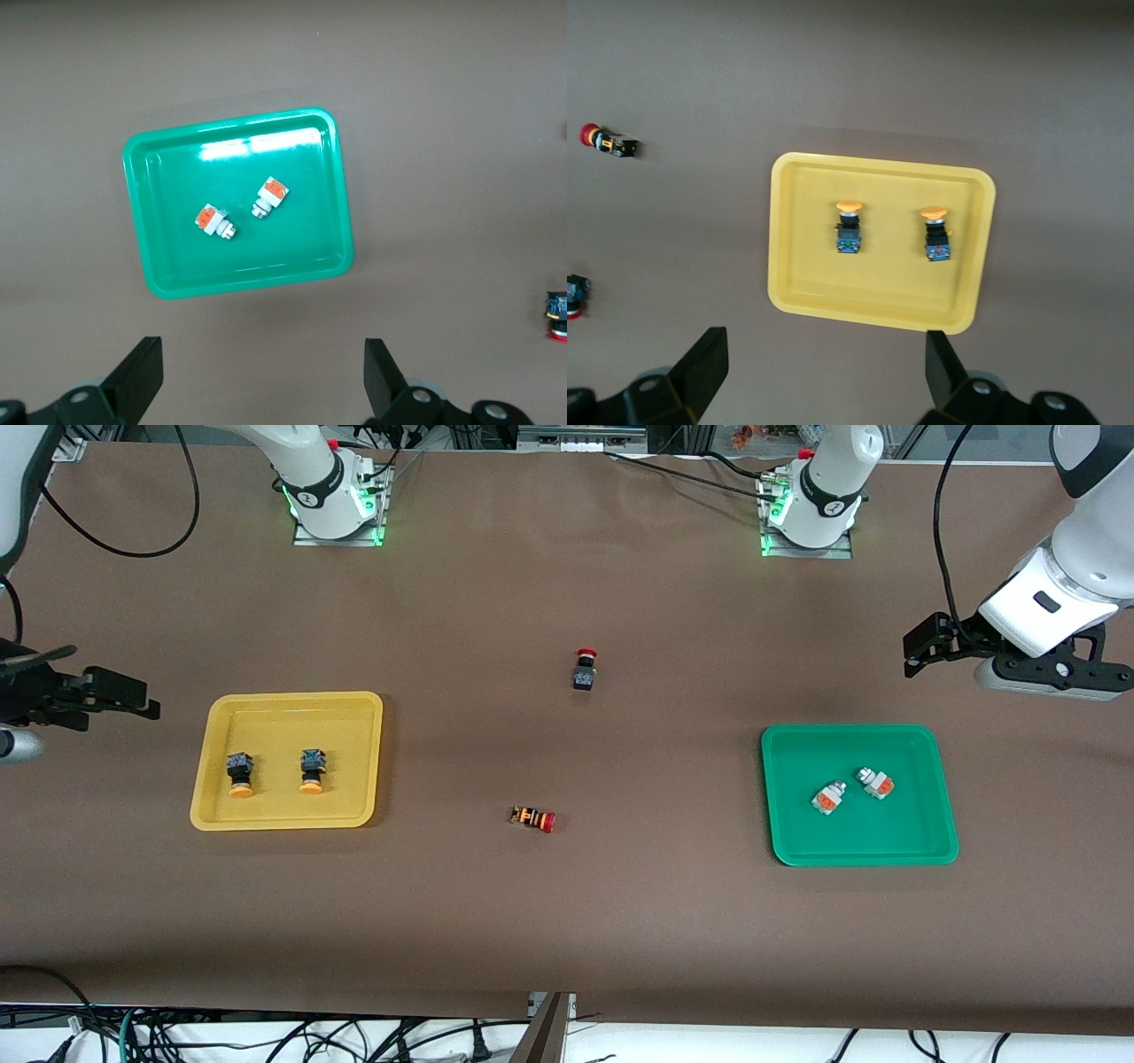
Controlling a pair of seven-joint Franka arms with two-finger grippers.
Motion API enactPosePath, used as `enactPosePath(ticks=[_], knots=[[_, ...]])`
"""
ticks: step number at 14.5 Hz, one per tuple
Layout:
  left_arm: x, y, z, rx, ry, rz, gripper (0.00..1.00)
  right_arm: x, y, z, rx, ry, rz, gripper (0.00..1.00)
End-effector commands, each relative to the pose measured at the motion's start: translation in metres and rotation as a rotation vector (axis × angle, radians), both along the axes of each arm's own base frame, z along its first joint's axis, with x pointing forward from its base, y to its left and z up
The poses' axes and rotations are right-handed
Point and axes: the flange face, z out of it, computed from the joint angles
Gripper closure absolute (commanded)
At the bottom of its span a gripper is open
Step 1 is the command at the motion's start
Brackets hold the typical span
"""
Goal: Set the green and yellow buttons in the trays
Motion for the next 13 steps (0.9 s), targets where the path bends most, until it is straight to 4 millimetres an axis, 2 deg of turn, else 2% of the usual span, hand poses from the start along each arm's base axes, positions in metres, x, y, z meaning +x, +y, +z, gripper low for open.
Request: enactPosePath(ticks=[1, 3, 5, 6, 7, 9, 13], knots=[[-0.001, -0.005, 0.007, 0.008, 0.02, 0.002, 0.0, 0.01, 0.009, -0.009, -0.008, 0.009, -0.028, 0.02], [-0.002, -0.005, 0.007, 0.009, 0.022, 0.002, 0.0, 0.013, 0.01, -0.011, -0.023, 0.0, -0.022, 0.02], [-0.002, -0.005, 0.007, 0.009, 0.022, 0.001, 0.0, 0.011, 0.019, -0.009, -0.048, 0.0, -0.021, 0.02], [-0.002, -0.006, 0.007, 0.009, 0.022, 0.001, 0.0, 0.009, 0.018, -0.002, -0.077, -0.019, -0.015, 0.02], [-0.003, -0.008, 0.007, 0.01, 0.025, -0.004, 0.0, 0.005, 0.017, -0.004, -0.09, -0.027, -0.008, 0.02], [-0.003, -0.008, 0.007, 0.01, 0.025, -0.005, 0.0, -0.011, 0.011, -0.004, -0.081, -0.041, -0.014, 0.02], [-0.003, -0.008, 0.008, 0.009, 0.022, -0.005, 0.0, -0.056, 0.001, 0.013, -0.089, -0.09, -0.024, 0.01]])
